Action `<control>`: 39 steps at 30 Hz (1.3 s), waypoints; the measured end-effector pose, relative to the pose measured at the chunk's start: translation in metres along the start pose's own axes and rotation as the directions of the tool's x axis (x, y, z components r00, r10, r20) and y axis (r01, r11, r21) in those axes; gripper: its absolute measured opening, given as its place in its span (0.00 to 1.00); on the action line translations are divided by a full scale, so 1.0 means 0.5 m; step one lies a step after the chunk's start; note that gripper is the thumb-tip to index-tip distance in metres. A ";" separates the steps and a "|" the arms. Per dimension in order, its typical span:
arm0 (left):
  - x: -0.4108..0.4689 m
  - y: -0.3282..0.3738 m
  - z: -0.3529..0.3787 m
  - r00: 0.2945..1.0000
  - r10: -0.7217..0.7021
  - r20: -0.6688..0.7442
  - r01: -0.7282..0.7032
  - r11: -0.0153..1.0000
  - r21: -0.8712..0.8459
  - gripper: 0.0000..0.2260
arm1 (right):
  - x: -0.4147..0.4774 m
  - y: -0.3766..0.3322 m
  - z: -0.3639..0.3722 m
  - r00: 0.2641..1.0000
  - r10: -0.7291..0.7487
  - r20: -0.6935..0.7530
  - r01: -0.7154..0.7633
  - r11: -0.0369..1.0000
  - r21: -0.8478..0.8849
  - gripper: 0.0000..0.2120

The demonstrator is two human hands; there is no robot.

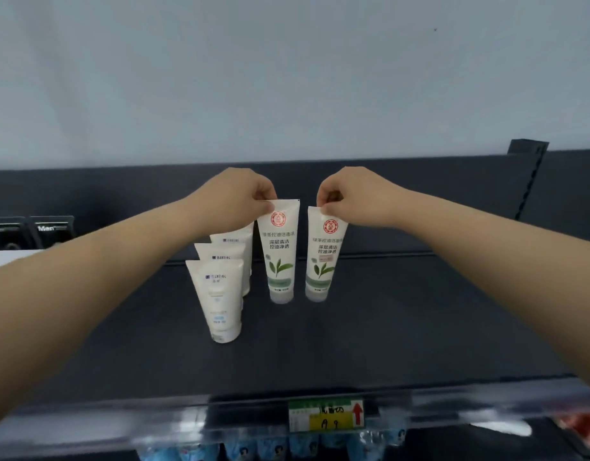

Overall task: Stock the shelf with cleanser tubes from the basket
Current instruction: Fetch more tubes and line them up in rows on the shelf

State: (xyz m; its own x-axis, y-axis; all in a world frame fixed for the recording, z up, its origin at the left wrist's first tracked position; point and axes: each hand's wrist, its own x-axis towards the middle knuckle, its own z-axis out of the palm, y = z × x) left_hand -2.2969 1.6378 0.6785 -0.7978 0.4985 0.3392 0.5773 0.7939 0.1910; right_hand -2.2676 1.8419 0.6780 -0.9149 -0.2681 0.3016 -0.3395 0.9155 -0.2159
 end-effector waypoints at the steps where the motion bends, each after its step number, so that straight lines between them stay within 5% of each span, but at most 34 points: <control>1: 0.017 -0.008 0.009 1.000 -0.002 0.004 0.002 1.000 0.001 0.07 | 0.015 0.008 0.008 1.000 0.008 0.006 -0.008 1.000 -0.006 0.07; 31: 0.168 -0.103 0.130 0.994 -0.041 0.099 0.044 0.999 -0.025 0.09 | 0.150 0.092 0.089 0.993 0.108 0.045 -0.104 0.991 -0.081 0.10; 39: 0.136 -0.097 0.115 0.998 -0.056 0.039 0.056 0.998 0.011 0.17 | 0.116 0.074 0.071 0.995 0.099 -0.022 -0.100 0.993 -0.062 0.14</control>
State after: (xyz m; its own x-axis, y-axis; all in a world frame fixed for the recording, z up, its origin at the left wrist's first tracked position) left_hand -2.3890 1.6533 0.6391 -0.8351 0.4664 0.2917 0.5300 0.8241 0.1998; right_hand -2.3411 1.8494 0.6544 -0.9390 -0.1693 0.2994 -0.2317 0.9547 -0.1869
